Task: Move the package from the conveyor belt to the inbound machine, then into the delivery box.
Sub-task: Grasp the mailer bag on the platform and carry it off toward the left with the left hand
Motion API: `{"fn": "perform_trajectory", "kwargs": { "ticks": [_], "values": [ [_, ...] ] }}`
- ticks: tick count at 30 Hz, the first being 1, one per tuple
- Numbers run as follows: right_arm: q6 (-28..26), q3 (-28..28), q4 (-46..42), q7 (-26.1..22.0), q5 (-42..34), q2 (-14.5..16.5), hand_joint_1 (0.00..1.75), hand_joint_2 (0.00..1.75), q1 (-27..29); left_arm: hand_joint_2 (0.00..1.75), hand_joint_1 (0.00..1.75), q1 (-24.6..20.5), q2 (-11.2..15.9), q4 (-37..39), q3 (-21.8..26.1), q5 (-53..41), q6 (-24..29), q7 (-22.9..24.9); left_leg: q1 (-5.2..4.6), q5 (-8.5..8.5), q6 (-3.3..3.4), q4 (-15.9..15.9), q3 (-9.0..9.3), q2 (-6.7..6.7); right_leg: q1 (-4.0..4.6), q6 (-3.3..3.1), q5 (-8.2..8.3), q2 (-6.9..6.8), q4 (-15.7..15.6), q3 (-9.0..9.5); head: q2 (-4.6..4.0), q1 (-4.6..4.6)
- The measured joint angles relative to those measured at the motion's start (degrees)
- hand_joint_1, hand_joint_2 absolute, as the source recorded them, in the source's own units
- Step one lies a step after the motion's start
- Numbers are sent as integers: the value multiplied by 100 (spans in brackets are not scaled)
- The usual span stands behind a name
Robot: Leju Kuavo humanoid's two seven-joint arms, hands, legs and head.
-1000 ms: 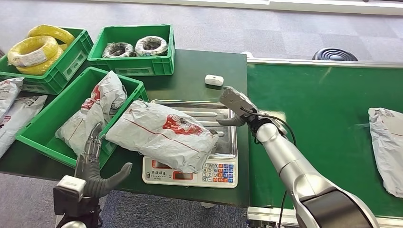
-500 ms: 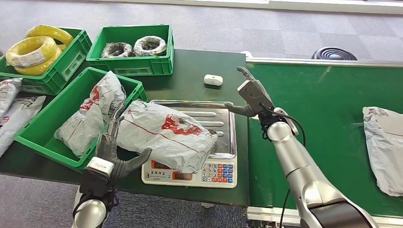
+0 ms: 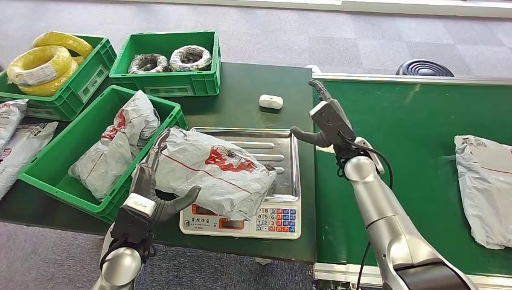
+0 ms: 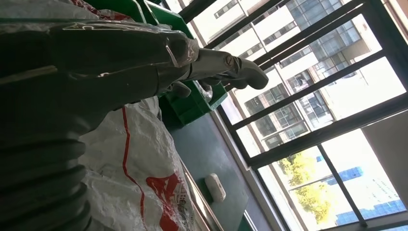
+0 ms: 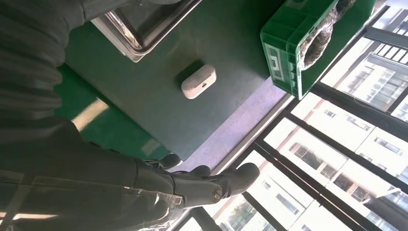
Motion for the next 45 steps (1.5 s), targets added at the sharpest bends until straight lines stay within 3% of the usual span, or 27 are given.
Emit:
{"fn": "perform_trajectory", "kwargs": {
  "ticks": [5, 10, 14, 15, 19, 23, 28, 35, 41, 45],
  "values": [
    [-344, -79, -223, -302, -120, -31, 0, 175, 151, 175, 0, -176, 5, 135, -66, -233, -33, 251, 0, 3, 1, 4, -2, -15, 0, 0, 0, -14, -2, -6, 0, -2],
    [-1685, -505, -1804, -1016, -536, -201, 0, 175, 1065, 175, 0, -1235, -8, 1242, -458, -961, -266, 1167, -1, 12, 0, 6, -11, -59, -1, 1, -1, -52, -4, 2, 0, -13],
    [-2540, -913, -3586, -1210, -566, -382, 0, 175, 2360, 175, 170, -2294, -86, 2793, -915, -1492, -781, 1928, -2, 9, -1, 6, -15, -67, -3, 3, -2, -62, -7, 5, 0, -12],
    [-2726, -1008, -3982, -1235, -540, -416, 0, 175, 2682, 175, 175, -2548, -121, 3228, -1039, -1660, -912, 2123, -2, 7, -1, 6, -16, -63, -4, 3, -2, -58, -7, 1, 0, -15],
    [-3428, -1376, -5229, -1310, -614, -406, 0, 175, 4017, 175, 175, -3549, -286, 4884, -1789, -2764, -1347, 3155, -1, -6, -2, 0, -4, -77, -3, 7, -20, -67, -7, 29, 0, -13],
    [-4012, -1468, -6055, -1389, -825, -370, 0, 175, 4993, 175, 175, -4137, -450, 5974, -2390, -3225, -1403, 3325, -2, -56, -3, -8, 72, -68, -3, -6, -55, -65, -9, 106, 0, -15],
    [-4140, -1467, -6448, -1391, -918, -391, 0, 175, 5301, 175, 175, -4491, -631, 6632, -2754, -3393, -1636, 3333, -3, -93, -3, -11, 134, -45, -3, 4, -88, -46, -13, 190, 0, -12],
    [-4142, -1480, -6821, -1391, -865, -375, 0, 175, 5519, 175, 175, -4779, -796, 6978, -3006, -3502, -1930, 3348, -1, -83, -6, -9, 183, -34, 0, -2, -83, -37, -11, 237, 0, -14],
    [-4144, -1519, -6952, -1392, -891, -366, 0, 175, 5630, 175, 175, -4783, -804, 7019, -2884, -3121, -1220, 3204, -2, -89, -5, -8, 178, -33, 0, 2, -92, -37, -11, 230, 0, -13],
    [-4130, -1553, -6977, -1392, -929, -367, 0, 175, 5687, 175, 175, -4713, -723, 6729, -2568, -2814, -166, 2891, -2, -81, -6, -5, 154, -27, 0, -2, -83, -31, -8, 199, 0, -13]
  ]
}}
